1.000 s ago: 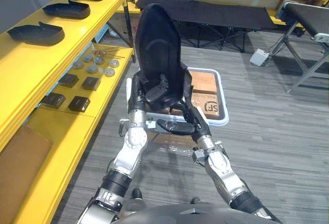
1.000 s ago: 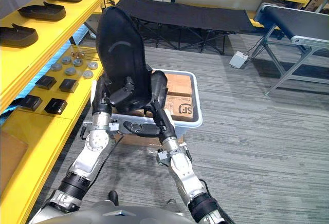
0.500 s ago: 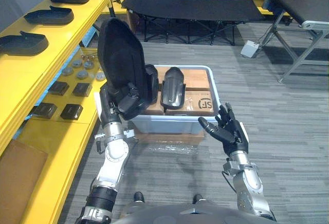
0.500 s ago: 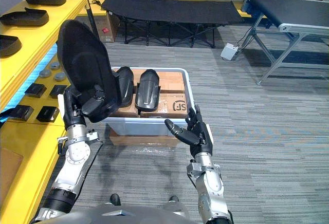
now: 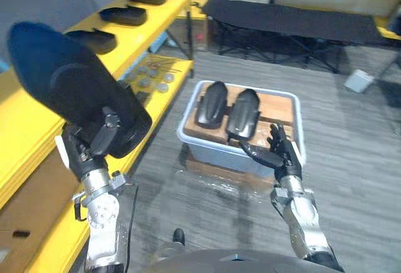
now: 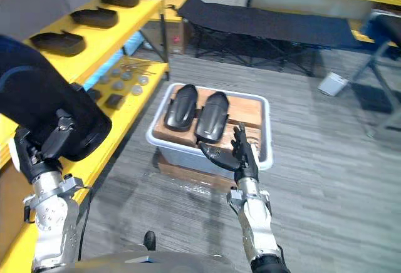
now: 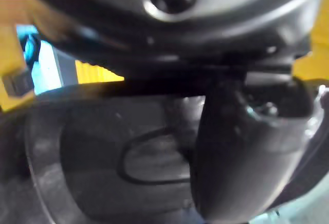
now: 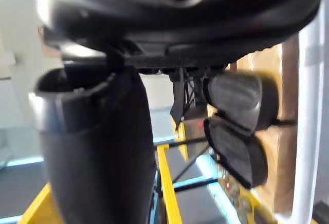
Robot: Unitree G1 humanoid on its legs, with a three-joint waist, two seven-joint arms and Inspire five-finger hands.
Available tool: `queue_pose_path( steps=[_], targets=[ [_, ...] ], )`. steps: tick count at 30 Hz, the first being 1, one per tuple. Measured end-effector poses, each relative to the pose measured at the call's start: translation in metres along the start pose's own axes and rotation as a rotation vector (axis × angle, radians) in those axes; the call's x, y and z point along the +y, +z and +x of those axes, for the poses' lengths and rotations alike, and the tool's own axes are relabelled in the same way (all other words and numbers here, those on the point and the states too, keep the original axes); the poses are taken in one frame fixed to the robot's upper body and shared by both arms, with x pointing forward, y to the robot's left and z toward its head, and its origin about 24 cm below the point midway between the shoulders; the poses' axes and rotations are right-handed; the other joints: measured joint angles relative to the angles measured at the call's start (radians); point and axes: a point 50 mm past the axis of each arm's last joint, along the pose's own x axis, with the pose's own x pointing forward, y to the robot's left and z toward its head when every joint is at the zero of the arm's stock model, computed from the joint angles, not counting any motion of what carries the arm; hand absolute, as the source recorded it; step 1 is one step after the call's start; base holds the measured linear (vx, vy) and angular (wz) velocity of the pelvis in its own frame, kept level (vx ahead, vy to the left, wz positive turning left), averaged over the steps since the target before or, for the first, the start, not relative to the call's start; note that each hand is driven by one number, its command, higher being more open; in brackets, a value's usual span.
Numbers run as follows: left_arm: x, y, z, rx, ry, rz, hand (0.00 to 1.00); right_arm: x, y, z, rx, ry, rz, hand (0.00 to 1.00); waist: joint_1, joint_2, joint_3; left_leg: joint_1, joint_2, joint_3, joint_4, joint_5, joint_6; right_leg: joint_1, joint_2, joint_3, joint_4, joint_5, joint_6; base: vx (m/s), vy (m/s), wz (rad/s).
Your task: Walk over and take three plastic housings, then place them on the shelf
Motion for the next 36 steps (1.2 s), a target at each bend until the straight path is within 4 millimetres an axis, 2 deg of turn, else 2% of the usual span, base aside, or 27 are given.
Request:
queue_pose_path(
  steps=[1, 3, 7, 9, 10, 11, 12, 14, 15, 18, 22, 23, 25, 27, 29, 31, 36],
  targets=[
    [0.004, 0.0, -0.001, 0.002, 0.01, 0.004, 0.0, 0.003, 0.002, 0.004, -0.008, 0.006, -0.004, 1.0, 0.007, 0.0, 0.0, -0.006, -0.004, -0.019, 0.0, 0.005, 0.0, 0.007, 0.0, -0.021, 0.0, -0.003, 0.001, -0.02, -0.046, 0.98],
    [0.018, 0.003, -0.007, 0.011, 0.047, -0.007, 0.0, 0.008, 0.01, 0.013, -0.033, -0.004, -0.032, 1.0, 0.044, -0.002, -0.001, -0.028, -0.019, -0.09, 0.0, 0.015, -0.006, 0.029, 0.0, -0.095, 0.006, -0.017, 0.005, -0.02, -0.046, 0.98],
    [0.045, 0.01, -0.022, 0.02, 0.121, 0.002, 0.0, 0.017, 0.013, 0.02, -0.028, -0.018, -0.035, 1.0, 0.103, -0.004, -0.003, -0.048, -0.03, -0.159, 0.004, 0.032, 0.001, 0.041, -0.012, -0.168, 0.057, -0.056, 0.011, 0.01, -0.019, 0.65],
    [0.055, 0.011, -0.028, 0.026, 0.13, 0.022, 0.0, 0.021, 0.01, 0.02, -0.012, -0.017, -0.045, 1.0, 0.112, -0.004, -0.003, -0.07, -0.048, -0.189, 0.02, 0.037, 0.005, 0.06, -0.021, -0.217, 0.089, -0.076, 0.015, -0.01, -0.005, 0.96],
    [0.056, 0.011, -0.029, 0.034, 0.104, 0.003, 0.0, 0.02, 0.006, 0.019, 0.008, -0.03, -0.065, 1.0, 0.099, -0.001, 0.0, -0.101, -0.028, -0.064, 0.053, 0.015, 0.038, 0.092, -0.024, -0.298, 0.098, -0.085, 0.021, -0.08, 0.0, 1.3],
    [0.053, 0.01, -0.029, 0.035, 0.079, -0.003, 0.0, 0.017, 0.005, 0.018, 0.016, -0.044, -0.07, 1.0, 0.087, -0.001, 0.0, -0.117, -0.011, 0.01, 0.077, 0.018, 0.054, 0.106, -0.024, -0.335, 0.1, -0.085, 0.022, -0.11, 0.009, 1.81],
    [0.045, 0.009, -0.029, 0.037, 0.014, -0.018, 0.0, 0.01, 0.003, 0.017, 0.027, -0.076, -0.083, 1.0, 0.07, 0.005, 0.001, -0.137, 0.019, 0.142, 0.102, 0.03, 0.073, 0.122, -0.029, -0.389, 0.115, -0.091, 0.029, -0.1, 0.036, 1.37],
    [0.034, 0.008, -0.03, 0.042, -0.061, -0.041, 0.0, 0.001, 0.002, 0.016, 0.032, -0.111, -0.091, 1.0, 0.073, 0.015, 0.0, -0.145, 0.02, 0.222, 0.086, 0.059, 0.075, 0.126, -0.052, -0.422, 0.145, -0.115, 0.053, -0.08, 0.093, 1.07],
    [0.031, 0.007, -0.031, 0.049, -0.077, -0.044, 0.0, 0.001, 0.002, 0.017, 0.03, -0.11, -0.102, 1.0, 0.078, 0.022, 0.002, -0.142, 0.01, 0.214, 0.067, 0.069, 0.075, 0.12, -0.067, -0.424, 0.162, -0.122, 0.054, -0.07, 0.103, 0.53],
    [0.031, 0.007, -0.031, 0.048, -0.071, -0.041, 0.0, 0.016, 0.0, 0.016, 0.031, -0.019, -0.109, 1.0, 0.081, 0.03, 0.006, -0.121, -0.013, 0.254, 0.032, 0.08, 0.081, 0.095, -0.102, -0.382, 0.178, -0.127, 0.051, -0.1, 0.127, -0.18],
    [0.026, 0.016, -0.026, 0.01, -0.116, -0.045, 0.0, 0.023, 0.001, 0.015, 0.005, 0.056, -0.114, 1.0, 0.072, 0.024, 0.008, -0.112, -0.026, 0.284, 0.006, 0.083, 0.092, 0.065, -0.117, -0.324, 0.18, -0.127, 0.052, -0.08, 0.094, -0.22],
    [0.023, 0.021, -0.021, -0.021, -0.147, -0.051, 0.0, 0.024, 0.004, 0.015, -0.012, 0.069, -0.135, 1.0, 0.068, 0.02, 0.009, -0.126, -0.027, 0.28, 0.003, 0.087, 0.096, 0.042, -0.111, -0.285, 0.187, -0.131, 0.047, -0.05, 0.038, 0.12],
    [0.013, 0.025, -0.013, -0.056, -0.202, -0.07, 0.0, 0.024, 0.007, 0.015, -0.03, 0.088, -0.136, 1.0, 0.041, 0.023, 0.011, -0.156, -0.03, 0.227, 0.0, 0.102, 0.111, 0.006, -0.067, -0.165, 0.196, -0.165, 0.009, -0.05, 0.005, 0.57],
    [-0.011, 0.025, -0.006, -0.076, -0.317, -0.113, 0.0, 0.016, 0.012, 0.006, -0.046, 0.082, -0.094, 1.0, 0.011, 0.018, 0.024, -0.169, -0.061, 0.137, -0.002, 0.122, 0.122, -0.001, -0.028, -0.064, 0.219, -0.219, -0.001, -0.08, -0.017, 1.15],
    [-0.018, 0.024, -0.007, -0.07, -0.361, -0.125, 0.0, 0.015, 0.013, 0.003, -0.053, 0.099, -0.078, 1.0, 0.005, 0.015, 0.026, -0.174, -0.074, 0.105, -0.002, 0.13, 0.12, -0.002, -0.029, -0.041, 0.246, -0.243, -0.006, -0.03, -0.015, 0.79],
    [-0.022, 0.021, -0.007, -0.061, -0.394, -0.125, 0.0, 0.017, 0.016, 0.002, -0.067, 0.142, -0.051, 1.0, -0.003, 0.016, 0.034, -0.18, -0.082, 0.073, -0.001, 0.145, 0.108, -0.004, -0.03, -0.05, 0.28, -0.267, 0.006, -0.03, -0.039, 0.53],
    [-0.018, 0.012, -0.007, -0.022, -0.384, -0.087, 0.0, 0.024, 0.013, -0.001, -0.06, 0.223, -0.017, 1.0, 0.013, 0.012, 0.055, -0.178, -0.091, 0.061, 0.022, 0.141, 0.098, -0.019, -0.056, -0.059, 0.377, -0.335, 0.0, -0.06, -0.06, 0.11]
  ],
)
